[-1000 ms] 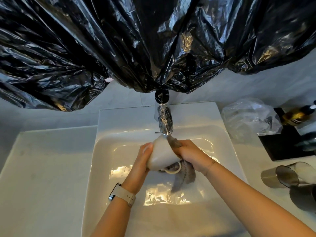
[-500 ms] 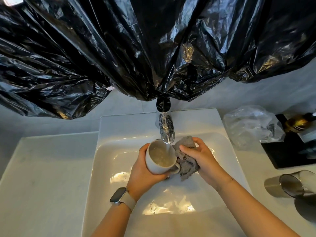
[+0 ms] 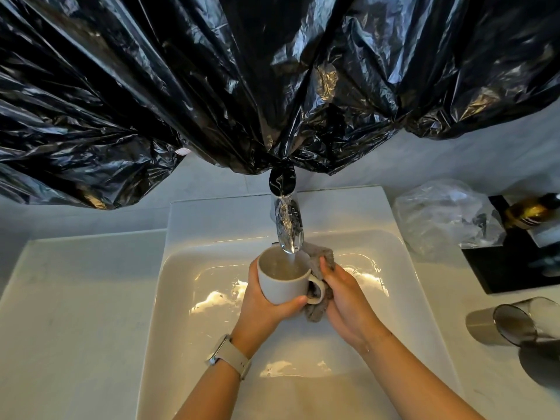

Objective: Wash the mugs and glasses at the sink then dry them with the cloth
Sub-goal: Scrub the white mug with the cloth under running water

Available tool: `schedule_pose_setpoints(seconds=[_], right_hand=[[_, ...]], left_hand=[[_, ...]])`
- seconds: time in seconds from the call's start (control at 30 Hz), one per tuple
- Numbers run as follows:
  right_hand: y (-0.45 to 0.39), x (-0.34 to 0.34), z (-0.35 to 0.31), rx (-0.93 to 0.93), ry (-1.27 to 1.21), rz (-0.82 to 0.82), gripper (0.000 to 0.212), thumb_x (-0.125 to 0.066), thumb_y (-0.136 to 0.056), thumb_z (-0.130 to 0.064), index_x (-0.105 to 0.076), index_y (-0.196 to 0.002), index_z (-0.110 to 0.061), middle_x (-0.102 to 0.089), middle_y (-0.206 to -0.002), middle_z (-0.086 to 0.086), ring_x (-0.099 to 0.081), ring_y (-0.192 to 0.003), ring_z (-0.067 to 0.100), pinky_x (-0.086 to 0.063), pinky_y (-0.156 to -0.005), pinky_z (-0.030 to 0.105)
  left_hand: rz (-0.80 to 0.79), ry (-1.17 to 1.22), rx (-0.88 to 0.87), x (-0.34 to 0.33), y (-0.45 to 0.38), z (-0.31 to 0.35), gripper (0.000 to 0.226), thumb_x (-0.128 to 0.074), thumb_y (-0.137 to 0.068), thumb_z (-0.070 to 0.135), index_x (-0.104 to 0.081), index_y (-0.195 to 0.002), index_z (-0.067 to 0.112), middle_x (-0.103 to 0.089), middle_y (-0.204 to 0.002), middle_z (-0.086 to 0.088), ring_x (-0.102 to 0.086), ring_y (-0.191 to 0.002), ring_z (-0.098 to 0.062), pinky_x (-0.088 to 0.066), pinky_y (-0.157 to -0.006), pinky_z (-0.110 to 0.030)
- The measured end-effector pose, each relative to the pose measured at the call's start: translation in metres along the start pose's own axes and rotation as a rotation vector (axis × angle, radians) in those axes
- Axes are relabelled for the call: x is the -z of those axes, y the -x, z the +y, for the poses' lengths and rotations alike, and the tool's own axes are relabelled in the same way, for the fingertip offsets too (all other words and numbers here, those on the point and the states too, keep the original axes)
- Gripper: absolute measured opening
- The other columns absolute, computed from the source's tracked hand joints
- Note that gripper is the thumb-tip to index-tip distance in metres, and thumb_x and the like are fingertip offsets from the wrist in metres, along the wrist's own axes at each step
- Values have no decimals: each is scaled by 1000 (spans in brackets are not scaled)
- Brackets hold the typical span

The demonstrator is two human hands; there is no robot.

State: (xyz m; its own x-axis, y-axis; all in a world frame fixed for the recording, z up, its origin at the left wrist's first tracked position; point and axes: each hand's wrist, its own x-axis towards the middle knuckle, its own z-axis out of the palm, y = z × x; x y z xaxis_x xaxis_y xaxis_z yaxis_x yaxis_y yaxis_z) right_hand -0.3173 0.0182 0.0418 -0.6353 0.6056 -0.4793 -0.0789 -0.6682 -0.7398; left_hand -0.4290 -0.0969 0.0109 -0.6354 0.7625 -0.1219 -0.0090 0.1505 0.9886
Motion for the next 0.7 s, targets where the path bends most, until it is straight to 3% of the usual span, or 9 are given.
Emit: schedule_pose_setpoints(seconds=[0.1, 0.2, 0.27, 0.37, 0.47, 0.6, 0.7], right_hand=[[2, 2, 1, 31, 12, 83, 33, -52, -97, -22, -64, -123, -5, -69, -119, 16, -64, -114, 30, -49, -100, 45], [6, 9, -4, 85, 26, 207, 29, -51, -99, -20, -65, -117, -2, -70, -111, 21, -68, -100, 31, -57, -82, 39], [12, 17, -9, 115, 50, 261, 29, -52, -98, -20, -66, -114, 0, -72, -105, 21, -70, -93, 29, -58, -71, 33], [24, 30, -14, 136, 112, 294, 28, -55, -97, -22, -68, -111, -1, -72, -104, 22, -70, -94, 31, -57, -76, 36], [35, 42, -17, 147, 117, 299, 29, -54, -98, -19, -67, -111, 2, -70, -104, 25, -70, -92, 30, -59, -74, 33], [46, 50, -17, 134, 80, 287, 30, -52, -99, -17, -66, -113, 6, -70, -103, 24, -71, -84, 22, -57, -64, 24], [49, 50, -16, 122, 82, 279, 29, -52, -100, -19, -67, -113, 2, -71, -103, 22, -72, -84, 22, -57, -62, 26]], left_hand=[[-14, -10, 17, -2, 2, 0, 90, -92, -57, 46, -38, -129, 51, -57, -121, 28, -59, -113, -3, -54, -83, -18], [-41, -38, 24, -7, 2, 4, 95, -92, -56, 48, -35, -132, 51, -54, -121, 30, -58, -113, 1, -54, -81, -16], [-57, -36, 62, -9, -1, 7, 97, -91, -55, 47, -35, -134, 43, -56, -123, 22, -59, -109, 0, -55, -78, -18], [-58, 58, 239, -11, -5, 17, 91, -87, -51, 51, -45, -129, 32, -62, -121, 3, -66, -102, -9, -59, -73, -27], [-98, 175, 418, -9, -4, 24, 82, -82, -53, 53, -57, -124, 21, -70, -115, -12, -70, -99, -23, -61, -81, -43], [-233, 170, 625, -5, 1, 29, 62, -78, -67, 52, -64, -120, 22, -74, -110, -9, -71, -100, -23, -58, -90, -44], [-213, 247, 782, -9, 3, 30, 60, -81, -69, 55, -67, -116, 21, -75, -102, -8, -72, -95, -23, -60, -81, -39]])
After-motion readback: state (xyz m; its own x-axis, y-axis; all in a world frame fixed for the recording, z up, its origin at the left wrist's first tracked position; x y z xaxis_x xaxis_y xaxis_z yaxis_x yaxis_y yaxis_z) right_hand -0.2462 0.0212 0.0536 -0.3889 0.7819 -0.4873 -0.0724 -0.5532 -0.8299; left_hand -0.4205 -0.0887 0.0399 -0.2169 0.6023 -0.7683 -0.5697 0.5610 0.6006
